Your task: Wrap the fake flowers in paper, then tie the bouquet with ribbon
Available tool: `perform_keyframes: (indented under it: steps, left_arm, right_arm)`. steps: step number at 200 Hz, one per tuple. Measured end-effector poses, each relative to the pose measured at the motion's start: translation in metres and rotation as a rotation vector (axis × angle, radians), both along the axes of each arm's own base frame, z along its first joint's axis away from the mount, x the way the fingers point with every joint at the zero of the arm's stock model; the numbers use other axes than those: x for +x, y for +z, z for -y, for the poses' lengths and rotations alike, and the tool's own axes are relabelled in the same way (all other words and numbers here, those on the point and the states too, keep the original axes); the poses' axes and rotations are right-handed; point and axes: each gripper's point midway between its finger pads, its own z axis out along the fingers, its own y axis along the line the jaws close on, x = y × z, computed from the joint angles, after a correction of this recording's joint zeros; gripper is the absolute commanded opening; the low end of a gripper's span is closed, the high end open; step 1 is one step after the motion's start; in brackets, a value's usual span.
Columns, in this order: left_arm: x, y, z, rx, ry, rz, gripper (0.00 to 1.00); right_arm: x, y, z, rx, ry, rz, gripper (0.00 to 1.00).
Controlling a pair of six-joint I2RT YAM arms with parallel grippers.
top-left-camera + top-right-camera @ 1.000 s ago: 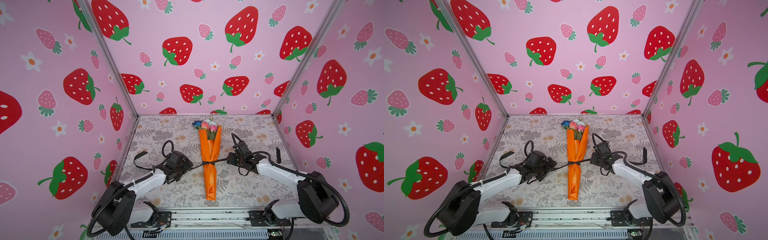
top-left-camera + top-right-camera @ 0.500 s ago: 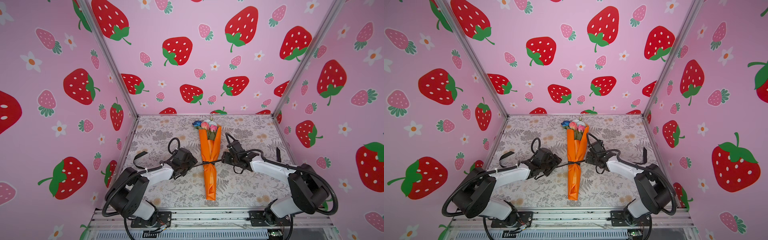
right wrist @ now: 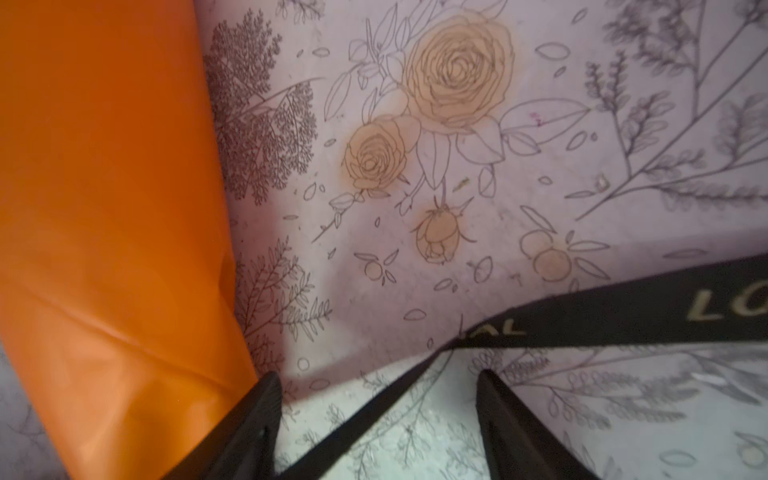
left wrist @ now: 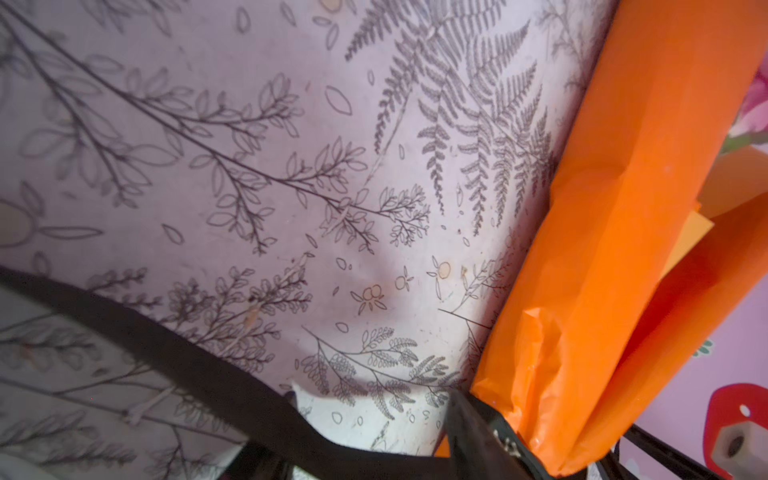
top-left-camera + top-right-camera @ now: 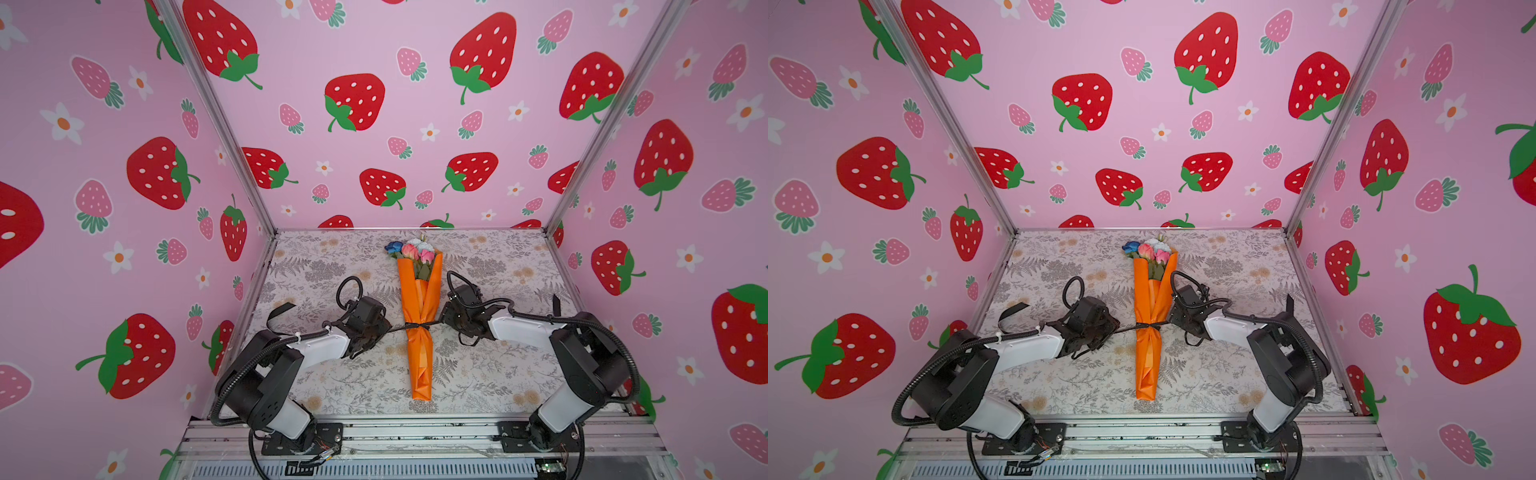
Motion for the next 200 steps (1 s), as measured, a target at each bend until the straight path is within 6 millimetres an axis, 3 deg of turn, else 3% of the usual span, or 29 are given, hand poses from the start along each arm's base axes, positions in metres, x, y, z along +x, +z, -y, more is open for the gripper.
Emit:
perform_keyframes:
  steps: [36, 61, 86, 200]
  left_arm:
    - [-0.002, -0.006, -0.004, 0.027, -0.001, -0.012, 0.26]
    - [-0.003, -0.009, -0.006, 0.040, -0.002, -0.020, 0.13]
    - [-0.006, -0.012, -0.009, 0.059, 0.002, -0.031, 0.00]
    - [0.007, -0.006, -0.021, 0.070, -0.011, 0.008, 0.00]
  right_arm:
    - [0.002, -0.006, 0.004, -0.006, -0.033, -0.008, 0.31]
    - [0.001, -0.009, 0.009, -0.024, -0.040, -0.017, 0.00]
    - [0.003, -0.012, 0.021, -0.048, -0.065, -0.026, 0.00]
    - [0.004, -0.008, 0.037, -0.091, -0.026, -0.015, 0.00]
